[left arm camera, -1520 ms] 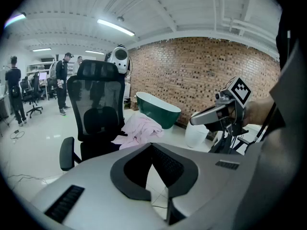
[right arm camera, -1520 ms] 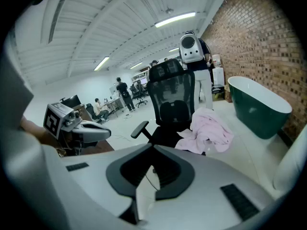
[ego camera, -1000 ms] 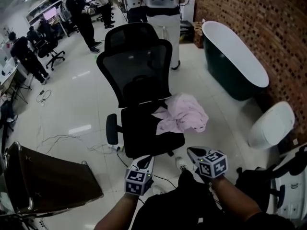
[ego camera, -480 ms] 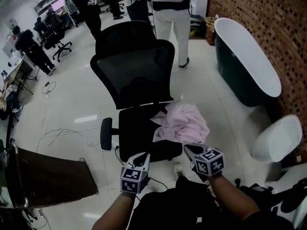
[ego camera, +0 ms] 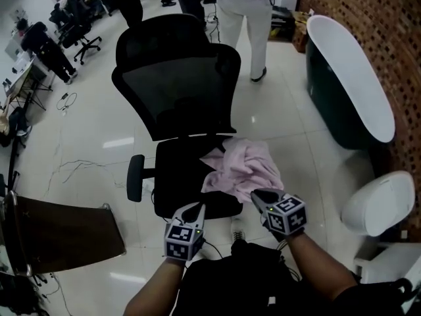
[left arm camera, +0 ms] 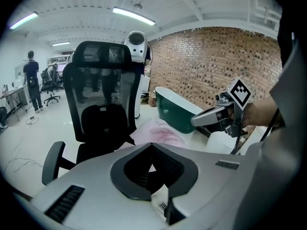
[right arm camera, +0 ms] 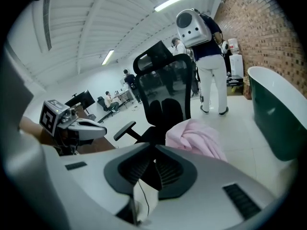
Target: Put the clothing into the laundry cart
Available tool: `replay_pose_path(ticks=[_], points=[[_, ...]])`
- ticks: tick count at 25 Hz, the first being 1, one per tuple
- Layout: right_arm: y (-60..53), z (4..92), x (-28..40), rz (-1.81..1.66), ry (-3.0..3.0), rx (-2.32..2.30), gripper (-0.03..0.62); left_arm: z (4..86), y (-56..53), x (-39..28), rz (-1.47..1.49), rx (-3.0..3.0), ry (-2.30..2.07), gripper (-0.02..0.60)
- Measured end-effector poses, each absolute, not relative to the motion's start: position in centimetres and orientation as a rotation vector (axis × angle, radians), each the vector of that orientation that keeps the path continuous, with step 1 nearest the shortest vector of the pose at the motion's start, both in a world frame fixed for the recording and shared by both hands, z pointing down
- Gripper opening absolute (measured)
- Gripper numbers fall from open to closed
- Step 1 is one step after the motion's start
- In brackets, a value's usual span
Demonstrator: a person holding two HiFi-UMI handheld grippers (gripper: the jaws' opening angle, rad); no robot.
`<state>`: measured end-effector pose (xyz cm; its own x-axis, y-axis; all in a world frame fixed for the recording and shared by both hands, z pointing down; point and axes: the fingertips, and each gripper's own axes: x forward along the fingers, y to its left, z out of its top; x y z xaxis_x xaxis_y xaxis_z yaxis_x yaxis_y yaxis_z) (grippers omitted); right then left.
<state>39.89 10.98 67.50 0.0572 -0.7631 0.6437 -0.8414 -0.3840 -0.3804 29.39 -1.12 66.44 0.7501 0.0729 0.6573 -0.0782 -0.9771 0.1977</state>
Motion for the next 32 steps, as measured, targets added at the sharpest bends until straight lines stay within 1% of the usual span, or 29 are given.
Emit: replay_pose_path(ticks=[1,3,6,7,9,11,12,13,14,15,17,19,26,32], points=[[10.8,67.9,40.4,1.238,-1.691,2.196,0.094,66.8,-1.2,29.7,1.048,2.728,-0.01,0.0],[10.3,68.5,41.4,1.234,-1.694,2.174,0.118,67.5,-1.3,30.5,1.066,2.715,-0.017,0.0],[9.7,69.3,43.1,1.232,-1.677,2.164,0.237,68.1,-1.5,31.7,1.086,2.695,-0.032,0.0],[9.6,69.6,43.6,1.235,-1.67,2.163,0.262,68.2,-1.7,32.1,1.085,2.689,-0.043,0.0],[9.4,70.2,44.6,1.238,-1.655,2.159,0.283,68.6,-2.0,33.0,1.079,2.674,-0.061,0.0],[9.0,70.8,45.7,1.23,-1.639,2.152,0.333,69.2,-2.4,33.8,1.076,2.661,-0.073,0.0],[8.9,71.1,46.2,1.219,-1.631,2.142,0.371,69.4,-2.6,34.2,1.076,2.656,-0.08,0.0],[8.7,71.5,46.7,1.203,-1.624,2.122,0.43,69.5,-2.8,34.5,1.077,2.651,-0.088,0.0],[8.5,71.8,47.1,1.18,-1.617,2.095,0.474,69.6,-3.0,34.8,1.078,2.648,-0.096,0.0],[8.3,72.2,47.4,1.15,-1.61,2.063,0.496,69.7,-3.2,35.1,1.078,2.645,-0.105,0.0],[7.9,73.2,48.1,1.094,-1.594,2.002,0.518,70.1,-3.4,35.4,1.081,2.641,-0.12,0.0],[7.5,74.3,48.7,1.067,-1.581,1.951,0.518,70.6,-3.6,35.7,1.089,2.635,-0.133,0.0],[6.0,78.3,51.1,1.082,-1.552,1.89,0.571,72.1,-4.8,37.2,1.075,2.582,-0.21,0.0],[4.4,80.9,53.0,1.15,-1.532,1.893,0.574,74.0,-5.7,37.6,1.102,2.537,-0.251,0.0]])
